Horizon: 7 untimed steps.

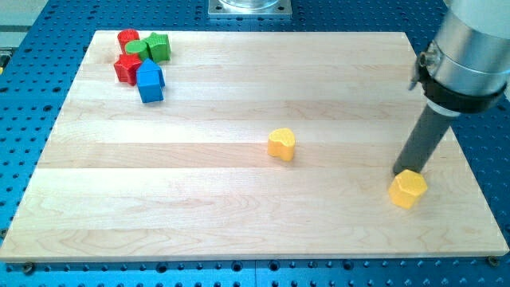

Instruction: Move the yellow heart to the left of the hexagon

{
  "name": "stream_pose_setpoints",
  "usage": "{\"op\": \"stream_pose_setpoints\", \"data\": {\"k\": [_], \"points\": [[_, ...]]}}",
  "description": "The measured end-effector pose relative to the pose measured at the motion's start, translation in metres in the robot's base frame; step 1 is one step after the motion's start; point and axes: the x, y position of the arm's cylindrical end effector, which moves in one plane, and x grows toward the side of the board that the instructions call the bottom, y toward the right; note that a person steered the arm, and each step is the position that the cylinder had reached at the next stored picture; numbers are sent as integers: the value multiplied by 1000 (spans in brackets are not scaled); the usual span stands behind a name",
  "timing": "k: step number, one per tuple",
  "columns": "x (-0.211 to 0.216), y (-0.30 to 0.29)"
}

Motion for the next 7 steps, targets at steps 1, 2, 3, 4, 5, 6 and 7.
{"op": "stream_pose_setpoints", "data": {"k": [1, 2, 3, 4, 5, 6, 7], "points": [[16, 0], [-1, -8], [-66, -42], [-93, -109], [-86, -162], [-52, -144], [-35, -70]]}}
